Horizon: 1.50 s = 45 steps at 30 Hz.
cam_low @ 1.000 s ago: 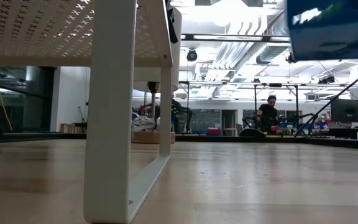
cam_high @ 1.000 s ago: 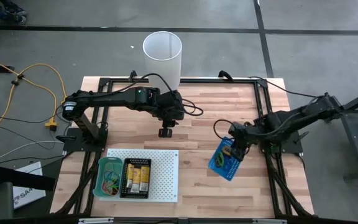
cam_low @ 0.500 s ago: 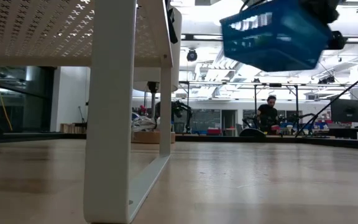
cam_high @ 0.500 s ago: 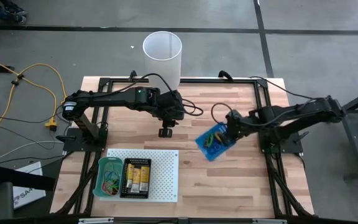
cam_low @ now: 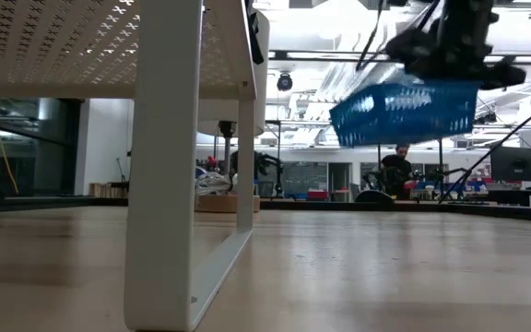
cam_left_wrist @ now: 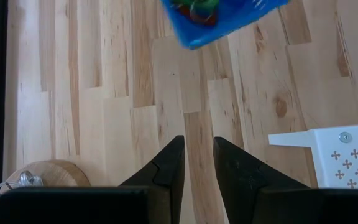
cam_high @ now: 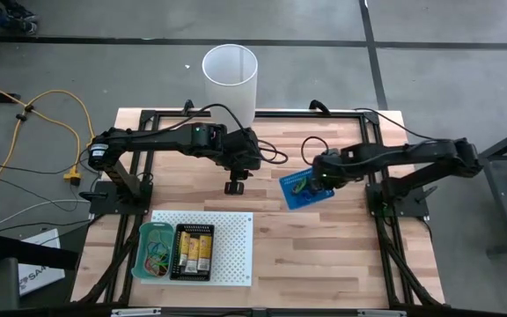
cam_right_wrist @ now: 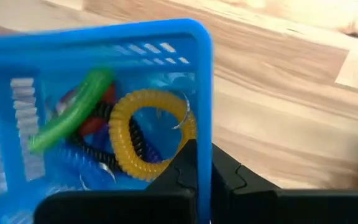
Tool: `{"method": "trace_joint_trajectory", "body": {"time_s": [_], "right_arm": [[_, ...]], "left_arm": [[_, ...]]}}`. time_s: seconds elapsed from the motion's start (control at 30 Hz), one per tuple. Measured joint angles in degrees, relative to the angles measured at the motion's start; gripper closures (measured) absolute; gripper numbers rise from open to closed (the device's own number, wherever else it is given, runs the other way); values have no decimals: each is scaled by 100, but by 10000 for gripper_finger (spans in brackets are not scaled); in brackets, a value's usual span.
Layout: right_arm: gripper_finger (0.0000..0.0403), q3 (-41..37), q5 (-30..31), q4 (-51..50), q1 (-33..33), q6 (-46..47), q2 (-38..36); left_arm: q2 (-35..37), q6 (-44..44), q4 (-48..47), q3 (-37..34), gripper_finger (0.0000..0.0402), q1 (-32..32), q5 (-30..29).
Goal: Pick & Place Office Desk Supplies
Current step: Put the blue bin on the shelf
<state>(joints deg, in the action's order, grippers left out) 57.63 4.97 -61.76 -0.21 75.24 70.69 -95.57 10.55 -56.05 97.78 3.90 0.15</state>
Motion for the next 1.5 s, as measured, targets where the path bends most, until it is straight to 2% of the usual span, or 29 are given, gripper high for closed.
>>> {"method": "trace_joint_trajectory", "body": {"time_s": [0.37,0.7,1.07,1.3,1.4,1.5], "right_arm": [[400,0,-326,549,-464,-857,822],[400,0,-318,744,-673,-1198,800],[400,0,-282,966,-671,-1511,798],[400,0,-297,1258,-671,-1654,798],[399,0,-297,1339,-671,-1689,796],[399,0,-298,1411,-671,-1705,796]], "left_arm": [[0,0,49,0,322,1,1],[0,144,286,0,322,1,1],[0,-265,443,0,322,-1,3],[-39,706,498,2,322,-290,545],[-130,985,618,4,322,-595,513],[-237,1285,640,4,322,-942,240]]}}
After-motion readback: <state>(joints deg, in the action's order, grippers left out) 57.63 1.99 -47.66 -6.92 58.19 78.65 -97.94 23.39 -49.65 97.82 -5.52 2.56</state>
